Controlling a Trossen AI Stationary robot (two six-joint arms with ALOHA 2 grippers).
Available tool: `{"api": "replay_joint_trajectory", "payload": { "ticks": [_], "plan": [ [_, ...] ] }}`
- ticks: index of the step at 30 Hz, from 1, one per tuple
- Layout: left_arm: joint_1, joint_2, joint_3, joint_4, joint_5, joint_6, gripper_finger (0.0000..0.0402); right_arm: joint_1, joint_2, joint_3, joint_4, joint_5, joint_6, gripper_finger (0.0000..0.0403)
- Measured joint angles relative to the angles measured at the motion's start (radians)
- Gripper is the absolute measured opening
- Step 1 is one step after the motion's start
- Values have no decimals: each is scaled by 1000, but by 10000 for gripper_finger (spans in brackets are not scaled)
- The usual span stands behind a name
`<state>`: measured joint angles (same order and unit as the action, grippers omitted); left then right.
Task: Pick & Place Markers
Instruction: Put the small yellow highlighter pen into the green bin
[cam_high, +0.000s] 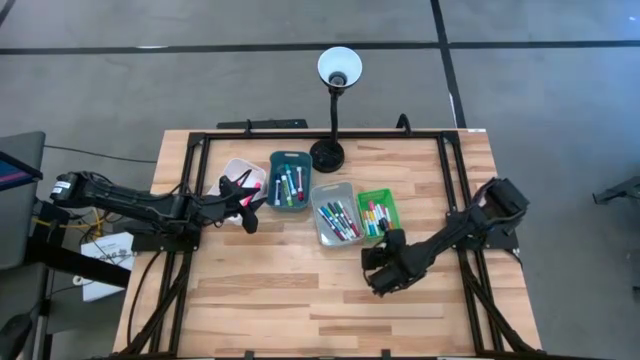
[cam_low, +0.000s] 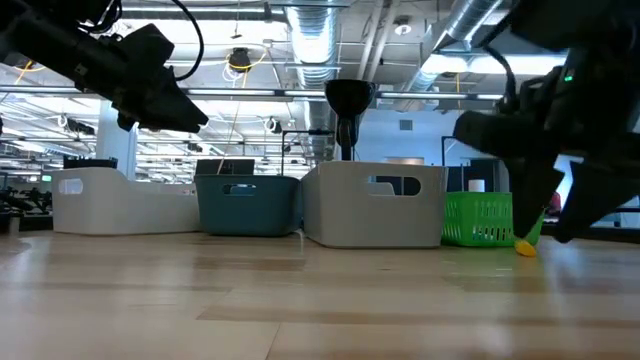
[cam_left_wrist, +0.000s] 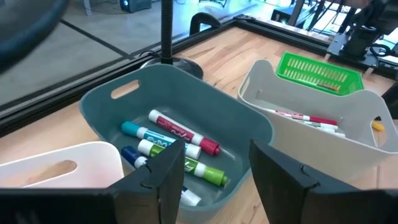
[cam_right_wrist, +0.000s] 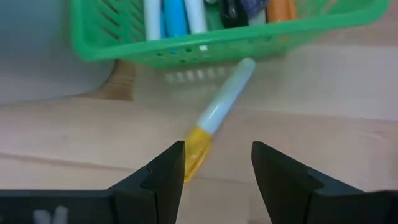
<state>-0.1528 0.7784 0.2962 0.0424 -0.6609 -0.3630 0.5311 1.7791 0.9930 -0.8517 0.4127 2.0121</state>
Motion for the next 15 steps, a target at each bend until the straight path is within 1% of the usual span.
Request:
{"api": "replay_joint_trajectory", "payload": {
  "ticks": [5,9,13,15],
  "plan": [
    [0,0,0,4,0,0,175,-36,34,1,7,2,-3,175],
    [0,0,0,4,0,0,175,-64,35,1,6,-3,-21,175],
    [0,0,0,4,0,0,175,-88,35,1,7,-54,-86,173],
    [0,0,0,4,0,0,175,-96,35,1,10,-72,-103,164]
  ]
}}
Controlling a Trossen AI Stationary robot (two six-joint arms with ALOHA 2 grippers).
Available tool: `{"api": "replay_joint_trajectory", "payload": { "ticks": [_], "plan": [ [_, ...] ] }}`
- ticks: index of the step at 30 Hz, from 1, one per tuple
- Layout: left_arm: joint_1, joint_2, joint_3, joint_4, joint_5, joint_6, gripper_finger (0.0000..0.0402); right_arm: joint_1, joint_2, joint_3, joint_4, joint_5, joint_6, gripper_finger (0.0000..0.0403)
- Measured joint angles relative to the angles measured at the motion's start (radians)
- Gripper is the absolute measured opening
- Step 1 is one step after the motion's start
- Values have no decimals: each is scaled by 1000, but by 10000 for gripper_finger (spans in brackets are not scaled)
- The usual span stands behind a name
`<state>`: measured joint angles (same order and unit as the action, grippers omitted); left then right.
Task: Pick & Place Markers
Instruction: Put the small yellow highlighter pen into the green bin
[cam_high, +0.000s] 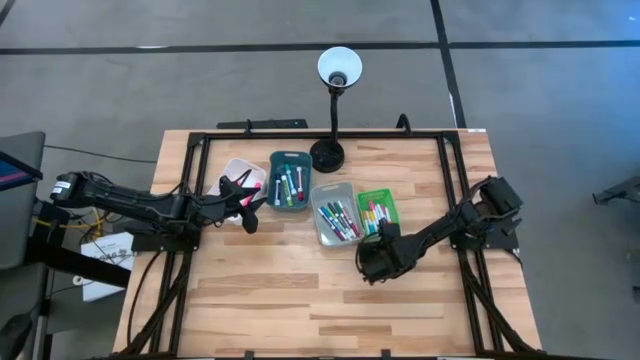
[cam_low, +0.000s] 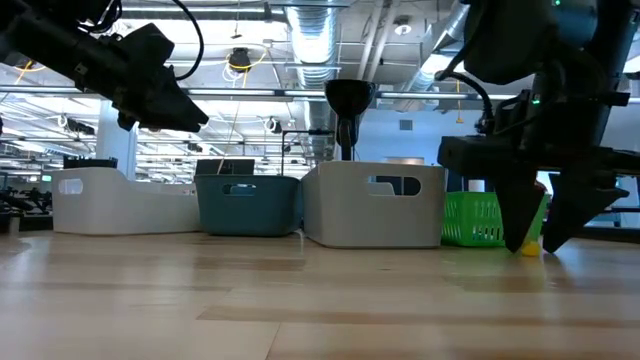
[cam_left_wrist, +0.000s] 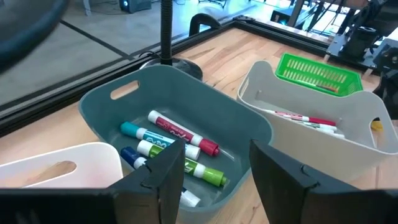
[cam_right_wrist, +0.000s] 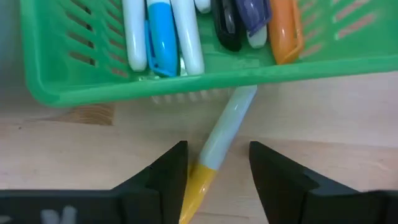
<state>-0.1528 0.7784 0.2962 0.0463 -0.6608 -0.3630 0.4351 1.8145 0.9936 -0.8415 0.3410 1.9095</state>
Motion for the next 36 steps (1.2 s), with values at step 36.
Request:
{"api": "replay_joint_trajectory", "payload": {
  "ticks": [36],
  "plan": [
    [0,0,0,15,1,0,175,-7,-37,303,-658,410,-86,42]
  ]
}}
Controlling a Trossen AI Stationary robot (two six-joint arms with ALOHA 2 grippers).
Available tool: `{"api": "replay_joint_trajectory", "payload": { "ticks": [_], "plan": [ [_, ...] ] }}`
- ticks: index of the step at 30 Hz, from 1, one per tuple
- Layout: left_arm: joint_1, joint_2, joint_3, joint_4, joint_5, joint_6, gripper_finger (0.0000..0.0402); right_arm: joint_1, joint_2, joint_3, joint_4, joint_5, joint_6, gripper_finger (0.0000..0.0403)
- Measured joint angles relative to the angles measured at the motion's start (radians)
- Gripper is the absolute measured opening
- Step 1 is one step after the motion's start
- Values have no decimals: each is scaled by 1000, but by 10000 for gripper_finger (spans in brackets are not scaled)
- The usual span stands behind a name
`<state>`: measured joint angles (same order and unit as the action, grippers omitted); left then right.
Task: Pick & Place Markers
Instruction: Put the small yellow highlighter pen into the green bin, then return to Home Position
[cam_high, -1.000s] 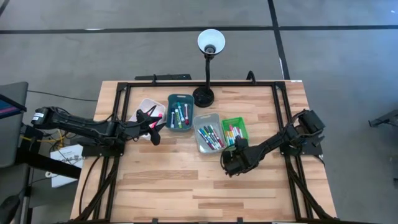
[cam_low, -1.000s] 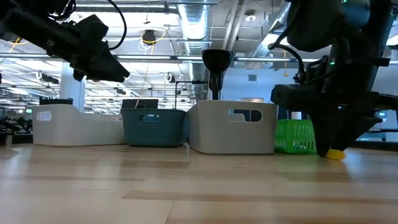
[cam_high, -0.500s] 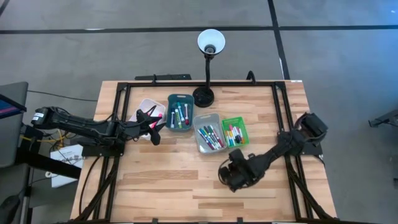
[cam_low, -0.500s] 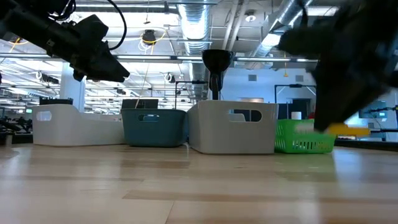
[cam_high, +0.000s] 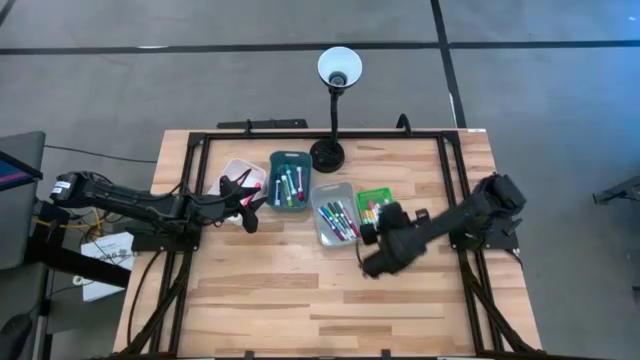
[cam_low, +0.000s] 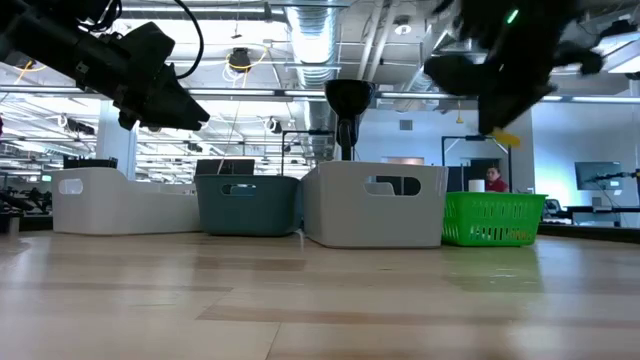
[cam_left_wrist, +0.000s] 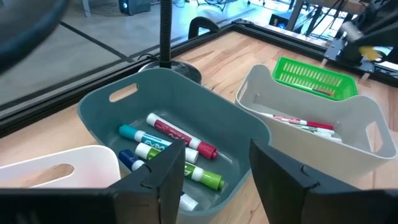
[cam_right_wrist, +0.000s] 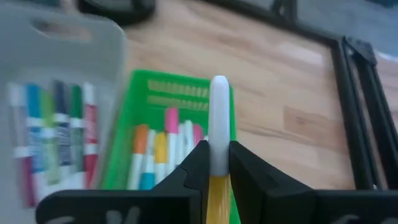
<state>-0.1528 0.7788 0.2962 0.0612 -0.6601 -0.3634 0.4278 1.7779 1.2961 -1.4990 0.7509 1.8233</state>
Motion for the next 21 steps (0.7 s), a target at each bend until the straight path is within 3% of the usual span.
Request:
{"api": "replay_joint_trajectory", "payload": {
  "ticks": [9,21],
  "plan": [
    [0,0,0,0,22,0,175,-261,3,-93,377,-252,-473,29],
    [0,0,0,1,22,0,175,-361,3,-93,419,-307,-607,142]
  ]
}}
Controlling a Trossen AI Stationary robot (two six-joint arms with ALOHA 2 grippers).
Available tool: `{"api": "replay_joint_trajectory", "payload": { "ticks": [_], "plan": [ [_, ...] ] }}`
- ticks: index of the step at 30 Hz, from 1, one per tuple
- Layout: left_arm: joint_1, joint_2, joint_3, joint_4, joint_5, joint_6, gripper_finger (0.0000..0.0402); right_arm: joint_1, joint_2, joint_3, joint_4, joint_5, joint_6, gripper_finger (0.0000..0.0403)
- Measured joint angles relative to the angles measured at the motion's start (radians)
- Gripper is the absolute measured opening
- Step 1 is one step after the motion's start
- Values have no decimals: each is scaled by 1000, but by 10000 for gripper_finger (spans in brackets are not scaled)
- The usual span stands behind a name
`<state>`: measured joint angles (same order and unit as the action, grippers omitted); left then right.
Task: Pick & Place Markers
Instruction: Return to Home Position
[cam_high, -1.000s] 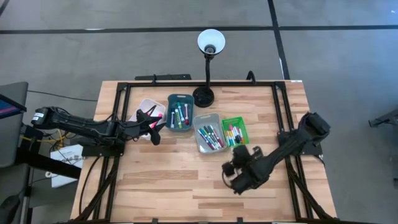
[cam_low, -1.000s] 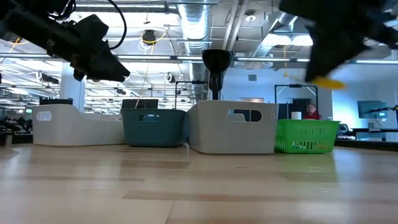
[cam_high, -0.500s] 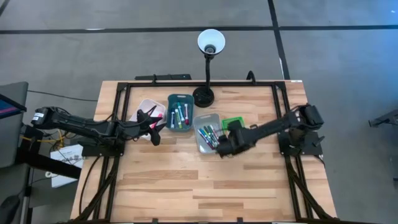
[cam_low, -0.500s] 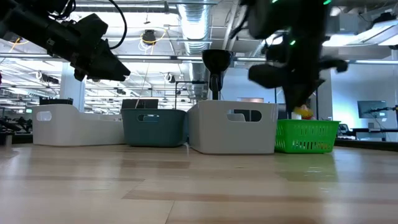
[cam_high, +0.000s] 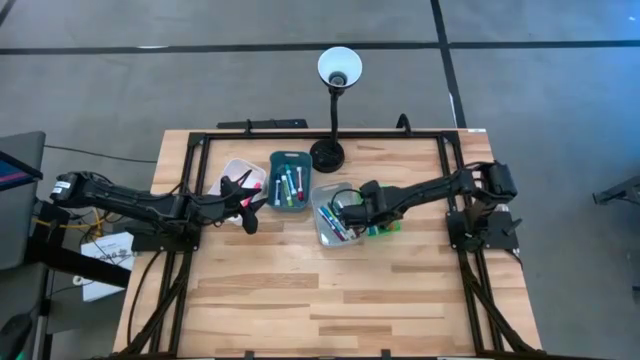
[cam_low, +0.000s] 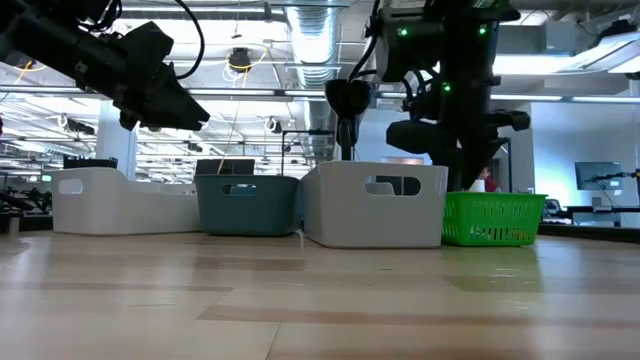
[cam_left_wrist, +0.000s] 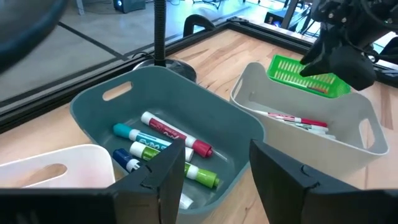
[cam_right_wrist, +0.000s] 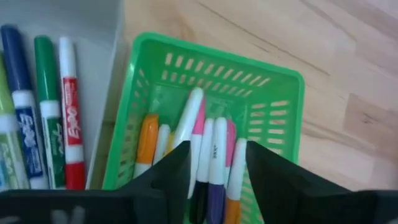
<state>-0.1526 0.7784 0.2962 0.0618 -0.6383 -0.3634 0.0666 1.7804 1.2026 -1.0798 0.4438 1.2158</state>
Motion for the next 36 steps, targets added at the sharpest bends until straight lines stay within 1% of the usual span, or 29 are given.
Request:
{"api": "replay_joint_trajectory", "payload": {
  "ticks": [2,6,9,12,15,18,21,24,27,28,30,32,34,36],
  "plan": [
    [0,0,0,0,0,13,175,0,-7,1,-1,-6,-42,156],
    [0,0,0,0,17,69,175,10,-51,52,-92,-19,-67,167],
    [-1,-8,0,0,68,72,174,45,-128,84,-120,50,-147,165],
    [-5,-41,1,0,93,80,165,93,-254,86,-111,173,-224,158],
    [-10,-107,1,-11,87,156,139,132,-394,54,-92,288,-309,148],
    [-22,-204,1,-52,81,194,100,152,-553,-42,36,294,-443,138],
    [-35,-295,1,-118,80,202,57,163,-718,-198,234,235,-609,127],
    [-38,-375,1,-173,53,202,13,162,-875,-385,470,130,-784,118],
    [-37,-447,-14,-193,-49,202,5,154,-1022,-562,721,12,-947,113],
    [-37,-471,-26,-196,-68,202,4,147,-1065,-614,798,-34,-993,111],
    [-38,-518,-52,-197,-68,202,4,130,-1149,-707,930,-130,-1071,109],
    [-38,-564,-79,-201,-50,202,4,111,-1233,-784,1023,-207,-1129,107],
    [-38,-607,-104,-197,-30,202,4,93,-1314,-852,1081,-255,-1167,107],
    [-38,-648,-131,-203,-36,202,4,78,-1398,-907,1087,-264,-1179,107]
  ]
}}
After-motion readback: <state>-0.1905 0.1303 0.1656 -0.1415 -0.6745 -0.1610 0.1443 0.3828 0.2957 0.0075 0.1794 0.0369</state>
